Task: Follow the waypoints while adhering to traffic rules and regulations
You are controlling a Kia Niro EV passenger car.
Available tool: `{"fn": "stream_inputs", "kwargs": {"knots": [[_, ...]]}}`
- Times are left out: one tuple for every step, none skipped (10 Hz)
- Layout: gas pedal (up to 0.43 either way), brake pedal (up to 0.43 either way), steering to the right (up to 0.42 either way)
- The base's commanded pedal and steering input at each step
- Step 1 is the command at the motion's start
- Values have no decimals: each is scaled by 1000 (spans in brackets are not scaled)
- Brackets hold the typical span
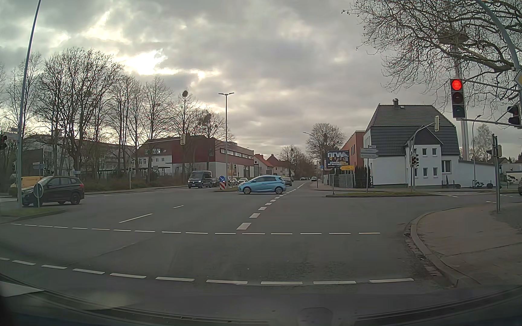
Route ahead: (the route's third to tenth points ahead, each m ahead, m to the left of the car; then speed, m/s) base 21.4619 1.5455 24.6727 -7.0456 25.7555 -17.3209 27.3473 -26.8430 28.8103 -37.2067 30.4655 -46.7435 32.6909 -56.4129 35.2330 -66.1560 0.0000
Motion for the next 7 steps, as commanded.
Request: {"fn": "stream_inputs", "kwargs": {"knots": [[0,323,8],[0,329,9],[0,323,9],[0,329,9],[0,335,9],[0,329,9],[0,335,10]]}}
